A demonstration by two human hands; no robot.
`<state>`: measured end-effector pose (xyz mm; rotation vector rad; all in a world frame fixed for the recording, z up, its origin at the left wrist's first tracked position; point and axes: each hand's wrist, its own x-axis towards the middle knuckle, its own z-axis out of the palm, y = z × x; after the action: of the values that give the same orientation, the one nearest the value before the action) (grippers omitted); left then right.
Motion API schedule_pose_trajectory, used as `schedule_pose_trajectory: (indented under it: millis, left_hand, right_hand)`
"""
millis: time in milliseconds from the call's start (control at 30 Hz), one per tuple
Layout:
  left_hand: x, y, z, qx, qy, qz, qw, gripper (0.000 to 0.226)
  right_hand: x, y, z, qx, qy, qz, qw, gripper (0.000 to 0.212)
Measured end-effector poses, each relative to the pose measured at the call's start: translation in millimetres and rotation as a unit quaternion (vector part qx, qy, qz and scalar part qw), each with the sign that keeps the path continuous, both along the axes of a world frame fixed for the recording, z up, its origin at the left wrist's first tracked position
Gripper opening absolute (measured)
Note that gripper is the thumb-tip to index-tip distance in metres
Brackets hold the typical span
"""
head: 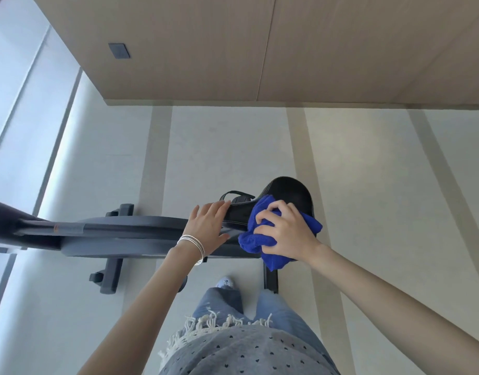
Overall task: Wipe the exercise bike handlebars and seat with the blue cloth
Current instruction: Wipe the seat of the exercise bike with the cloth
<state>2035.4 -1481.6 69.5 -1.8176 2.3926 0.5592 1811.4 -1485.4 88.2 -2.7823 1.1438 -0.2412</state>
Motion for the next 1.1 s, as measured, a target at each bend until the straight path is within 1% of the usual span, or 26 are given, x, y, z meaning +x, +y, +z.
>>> schedule_pose_trajectory:
  millis: [233, 533, 600, 700, 733, 767, 867, 967, 1100]
  left_hand:
    - [-12, 9, 2, -0.019, -0.013, 0.024, 0.999, 0.077]
    - [-39, 21, 8, -0.024, -0.025, 0.089, 0.995, 0.077]
    - [-45, 24, 11, -0.023, -0.030, 0.098, 0.994, 0.075]
    - [-54, 30, 17, -0.016, -0.035, 0.114, 0.993, 0.071]
    - [-58, 33, 18, -0.014, -0.043, 0.116, 0.992, 0.069]
    - [-63, 35, 19, -0.015, -0.051, 0.116, 0.992, 0.068]
    - [-82, 44, 24, -0.019, -0.053, 0.111, 0.992, 0.066]
    - [-109, 53, 30, -0.034, -0.047, 0.082, 0.995, 0.063]
    - [-147, 63, 38, -0.059, -0.044, 0.047, 0.996, 0.060]
  right_hand:
    - [-31, 4, 6, 0.024, -0.041, -0.016, 0.999, 0.017]
    - [-99, 18, 2, 0.056, -0.092, -0.047, 0.993, 0.019]
    - [-120, 20, 2, 0.076, -0.078, -0.066, 0.992, 0.018]
    - [-161, 25, 2, 0.106, 0.022, -0.100, 0.989, 0.014]
    - [-174, 29, 1, 0.107, 0.046, -0.110, 0.987, 0.013]
    - [-185, 32, 1, 0.102, 0.048, -0.123, 0.986, 0.014]
    - [-203, 40, 4, 0.080, -0.013, -0.168, 0.982, 0.024]
    - [-208, 43, 11, 0.053, -0.054, -0.172, 0.982, 0.023]
    - [-213, 48, 20, 0.041, -0.122, -0.208, 0.970, 0.025]
